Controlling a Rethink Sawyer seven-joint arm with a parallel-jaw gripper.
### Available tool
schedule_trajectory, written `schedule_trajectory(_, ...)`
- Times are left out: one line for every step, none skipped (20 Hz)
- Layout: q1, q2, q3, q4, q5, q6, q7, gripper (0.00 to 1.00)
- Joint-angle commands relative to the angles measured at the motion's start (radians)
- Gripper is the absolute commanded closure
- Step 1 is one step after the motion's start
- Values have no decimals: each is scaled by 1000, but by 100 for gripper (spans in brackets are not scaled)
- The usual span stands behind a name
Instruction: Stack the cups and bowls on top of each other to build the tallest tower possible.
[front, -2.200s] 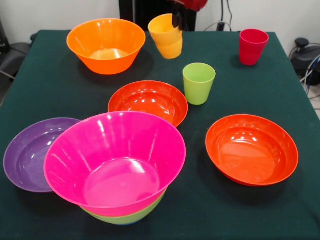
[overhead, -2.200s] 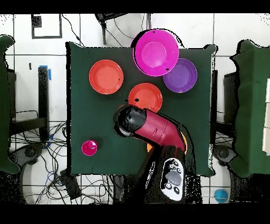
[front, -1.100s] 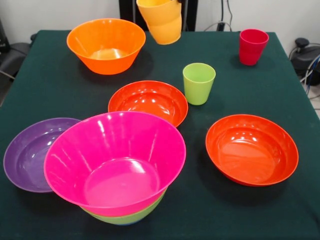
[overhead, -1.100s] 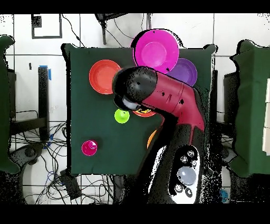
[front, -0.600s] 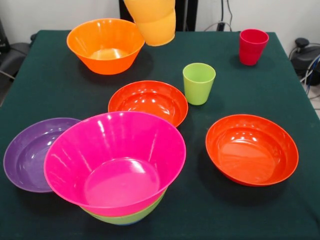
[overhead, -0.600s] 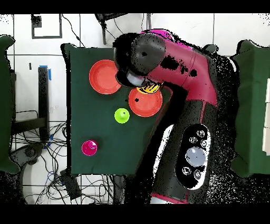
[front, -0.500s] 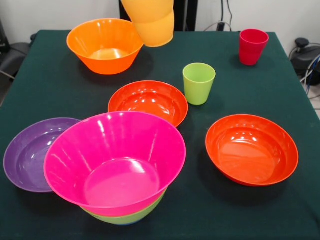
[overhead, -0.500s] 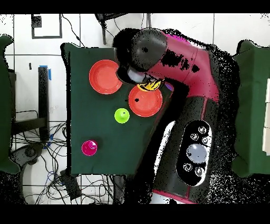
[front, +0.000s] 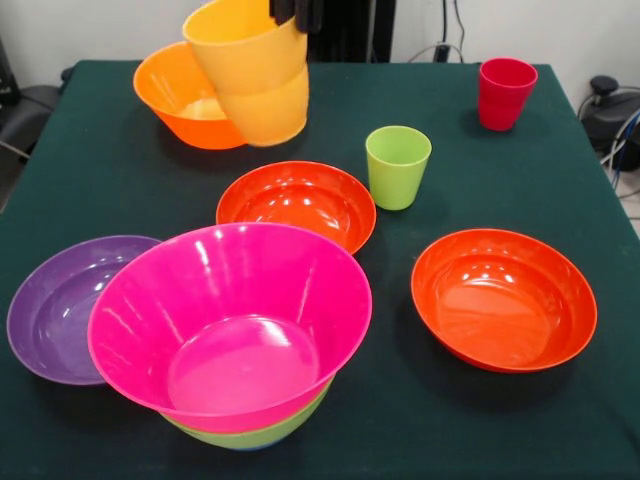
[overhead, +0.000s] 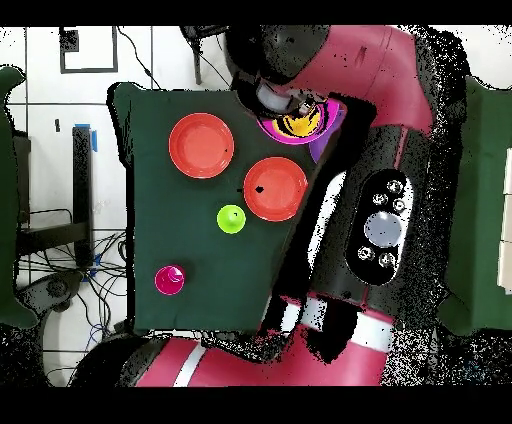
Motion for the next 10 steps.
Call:
schedule_trajectory(-32, 176, 90, -270, -85, 126, -139, 100)
schedule_trajectory(-35, 191, 85, -297, -85, 136, -145, 100)
schedule_trajectory(-36, 199, 79, -316, -84, 145, -153, 100)
schedule_trajectory(-37, 207, 73, -335, -83, 154, -160, 100)
schedule_trajectory(-38, 208, 69, -336, -82, 151, -168, 100)
schedule_trajectory(-38, 208, 66, -336, -80, 147, -175, 100)
schedule_trajectory(-41, 221, 63, -354, -78, 148, -182, 100)
schedule_trajectory(-42, 230, 62, -362, -77, 142, -189, 100)
schedule_trajectory(-45, 243, 59, -379, -74, 142, -194, 100)
schedule_trajectory(-47, 257, 55, -402, -71, 147, -199, 100)
